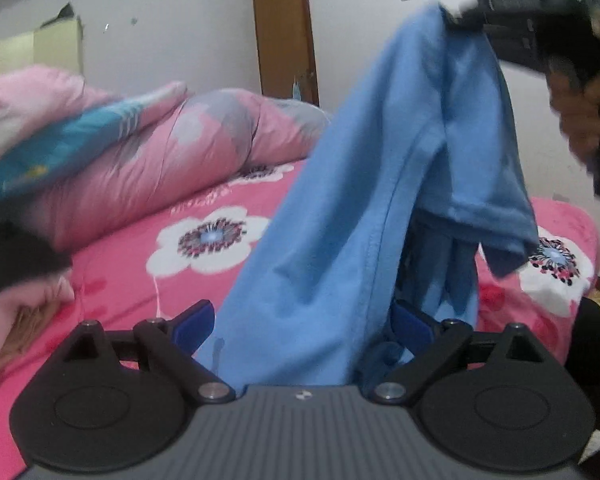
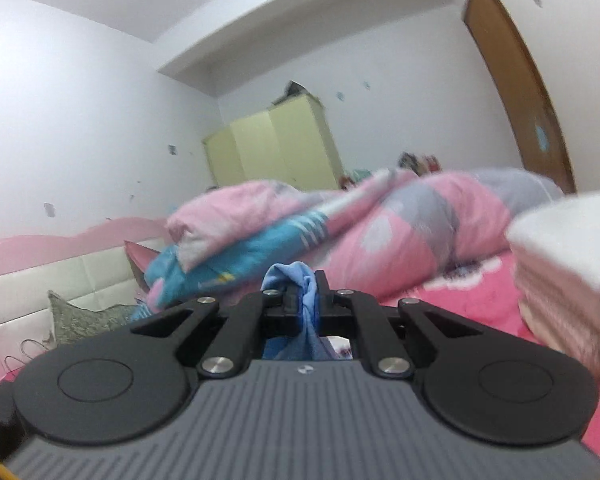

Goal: Fold clothes
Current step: 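Raise the T-shirt with both grippers and shake it out in the air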

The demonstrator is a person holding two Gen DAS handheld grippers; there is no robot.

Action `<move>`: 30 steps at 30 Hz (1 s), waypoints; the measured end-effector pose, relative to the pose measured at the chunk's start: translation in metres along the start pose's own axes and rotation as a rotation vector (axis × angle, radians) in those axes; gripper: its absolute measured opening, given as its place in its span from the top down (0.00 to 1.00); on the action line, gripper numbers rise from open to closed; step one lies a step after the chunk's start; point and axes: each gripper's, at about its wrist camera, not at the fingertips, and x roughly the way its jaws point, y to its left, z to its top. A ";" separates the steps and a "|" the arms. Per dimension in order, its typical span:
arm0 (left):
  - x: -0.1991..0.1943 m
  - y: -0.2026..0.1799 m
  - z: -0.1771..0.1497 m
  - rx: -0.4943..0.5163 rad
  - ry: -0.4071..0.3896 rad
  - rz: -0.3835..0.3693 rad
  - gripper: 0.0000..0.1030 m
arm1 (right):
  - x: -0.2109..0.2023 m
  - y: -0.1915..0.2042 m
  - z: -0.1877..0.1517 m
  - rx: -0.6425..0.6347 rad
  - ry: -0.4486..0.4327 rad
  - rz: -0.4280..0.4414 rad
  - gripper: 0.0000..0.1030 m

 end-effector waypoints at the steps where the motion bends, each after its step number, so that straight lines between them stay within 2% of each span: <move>1: 0.003 -0.004 0.002 0.005 -0.003 0.014 0.07 | -0.001 0.005 0.007 -0.016 -0.011 0.015 0.97; 5: 0.004 -0.007 0.012 -0.054 -0.057 0.061 0.09 | -0.009 0.031 0.032 -0.089 -0.049 0.069 0.97; 8: -0.012 0.011 0.017 -0.168 -0.149 0.086 0.11 | -0.022 0.053 0.047 -0.160 -0.081 0.084 0.97; 12: -0.025 0.048 0.009 -0.317 -0.150 0.057 0.16 | -0.042 0.069 0.068 -0.215 -0.139 0.072 0.97; 16: -0.015 0.056 -0.007 -0.315 -0.078 0.034 0.23 | -0.053 0.080 0.078 -0.243 -0.155 0.065 0.97; 20: -0.003 0.039 -0.020 -0.222 -0.009 0.011 0.42 | -0.060 0.089 0.082 -0.274 -0.151 0.046 0.97; 21: -0.002 0.037 -0.023 -0.205 0.007 0.024 0.51 | -0.062 0.091 0.082 -0.282 -0.151 0.040 0.97; 23: -0.002 0.033 -0.028 -0.181 0.034 0.051 0.60 | -0.069 0.091 0.086 -0.292 -0.159 0.020 0.97; 27: -0.016 0.041 -0.029 -0.226 0.023 0.104 0.74 | -0.079 0.083 0.092 -0.289 -0.162 -0.022 0.97; 29: -0.025 0.046 -0.026 -0.237 0.005 0.146 0.87 | -0.080 0.075 0.089 -0.282 -0.152 -0.051 0.97; 30: -0.030 0.049 -0.021 -0.238 -0.008 0.168 0.89 | -0.079 0.071 0.088 -0.274 -0.146 -0.064 0.97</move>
